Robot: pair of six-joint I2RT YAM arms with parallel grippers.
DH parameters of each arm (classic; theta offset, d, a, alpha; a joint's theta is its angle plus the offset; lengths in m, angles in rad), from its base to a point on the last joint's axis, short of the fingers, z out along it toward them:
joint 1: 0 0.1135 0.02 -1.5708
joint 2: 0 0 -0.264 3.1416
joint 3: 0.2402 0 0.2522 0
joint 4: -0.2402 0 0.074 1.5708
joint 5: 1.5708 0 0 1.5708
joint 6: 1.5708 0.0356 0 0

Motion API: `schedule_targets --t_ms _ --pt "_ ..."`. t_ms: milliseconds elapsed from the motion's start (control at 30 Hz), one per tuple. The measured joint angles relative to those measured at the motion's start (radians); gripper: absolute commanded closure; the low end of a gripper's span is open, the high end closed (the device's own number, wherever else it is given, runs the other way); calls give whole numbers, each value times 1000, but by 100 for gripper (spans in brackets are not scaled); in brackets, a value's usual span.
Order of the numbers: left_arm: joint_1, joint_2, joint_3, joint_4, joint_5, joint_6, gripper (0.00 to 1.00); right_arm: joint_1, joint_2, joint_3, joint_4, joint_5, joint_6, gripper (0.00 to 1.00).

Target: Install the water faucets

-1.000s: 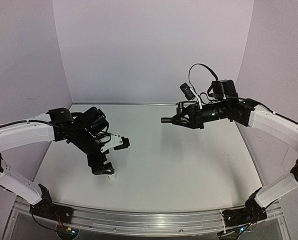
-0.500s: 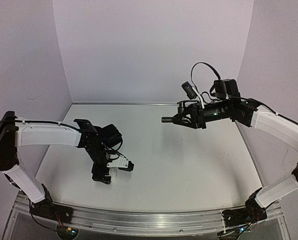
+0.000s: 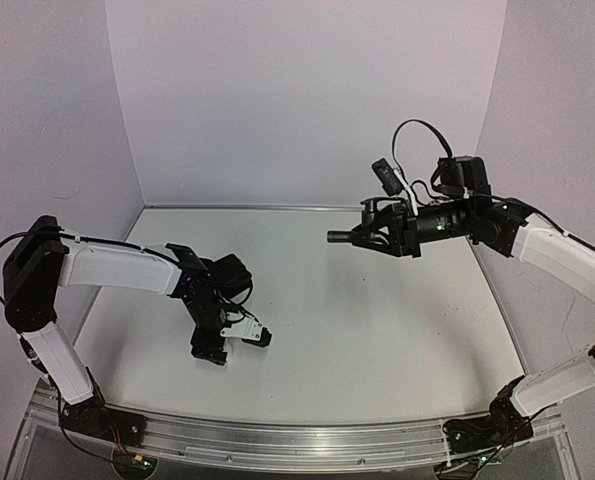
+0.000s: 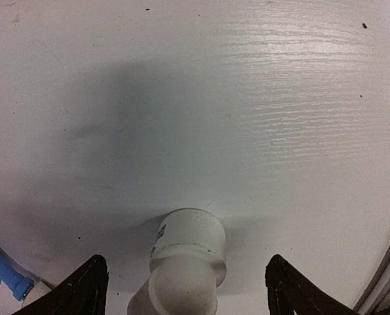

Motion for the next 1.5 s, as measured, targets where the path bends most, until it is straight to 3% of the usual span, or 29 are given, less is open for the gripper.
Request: schedule_targets --t_ms 300,567,1000,1100,1233,1367,1500 --pt "8 3 -14 29 0 14 29 0 -1 0 -1 -7 1 100" --pt "8 3 -30 34 2 15 44 0 -1 0 -2 -8 1 100" --pt "8 23 -32 42 10 12 50 0 -1 0 -7 -8 0 100" --pt "8 37 -32 42 10 11 57 0 -1 0 -8 -8 0 100" --pt "8 44 -30 39 15 6 74 0 -2 0 -13 -7 0 100" --pt "8 45 12 13 53 -37 99 0 -5 0 -17 -4 0 100" --pt "10 37 145 -11 151 -163 100 0 -8 5 -26 -1 0 100"
